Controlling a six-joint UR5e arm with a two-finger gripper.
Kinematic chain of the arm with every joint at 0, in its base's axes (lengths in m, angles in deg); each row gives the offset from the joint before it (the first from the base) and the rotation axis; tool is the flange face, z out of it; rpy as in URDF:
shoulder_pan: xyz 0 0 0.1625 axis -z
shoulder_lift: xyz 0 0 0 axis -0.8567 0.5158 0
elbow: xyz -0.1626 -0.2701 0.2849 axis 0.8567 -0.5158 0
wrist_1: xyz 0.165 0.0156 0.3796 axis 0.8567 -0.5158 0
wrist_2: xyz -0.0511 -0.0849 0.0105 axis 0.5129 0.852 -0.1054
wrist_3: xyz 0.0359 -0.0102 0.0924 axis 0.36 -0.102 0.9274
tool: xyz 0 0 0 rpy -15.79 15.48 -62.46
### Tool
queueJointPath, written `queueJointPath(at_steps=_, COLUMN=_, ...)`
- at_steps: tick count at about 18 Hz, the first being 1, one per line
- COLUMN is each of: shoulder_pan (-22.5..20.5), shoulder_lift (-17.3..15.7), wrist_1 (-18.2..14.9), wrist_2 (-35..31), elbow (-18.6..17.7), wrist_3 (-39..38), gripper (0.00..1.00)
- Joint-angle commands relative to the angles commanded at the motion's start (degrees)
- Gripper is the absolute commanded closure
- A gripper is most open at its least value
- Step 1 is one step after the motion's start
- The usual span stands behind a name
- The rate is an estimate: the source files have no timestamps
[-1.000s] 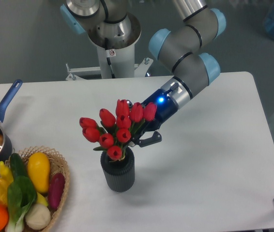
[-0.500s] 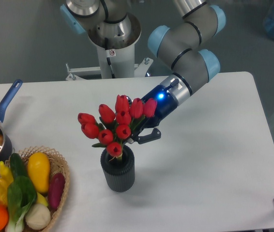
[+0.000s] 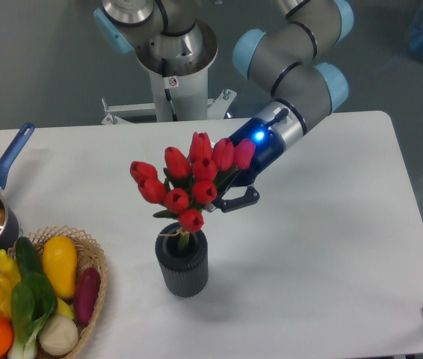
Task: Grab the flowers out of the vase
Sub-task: 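Lift the gripped tulips straight up out of the grey vase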
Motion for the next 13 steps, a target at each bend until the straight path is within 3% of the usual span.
queueJointPath(at_steps=13, shoulder_pan=-2.11, shoulder_lift=-0.79, wrist_1=0.0, wrist_2=8.87, elbow=0.7, wrist_3=-3.78, gripper=0.58)
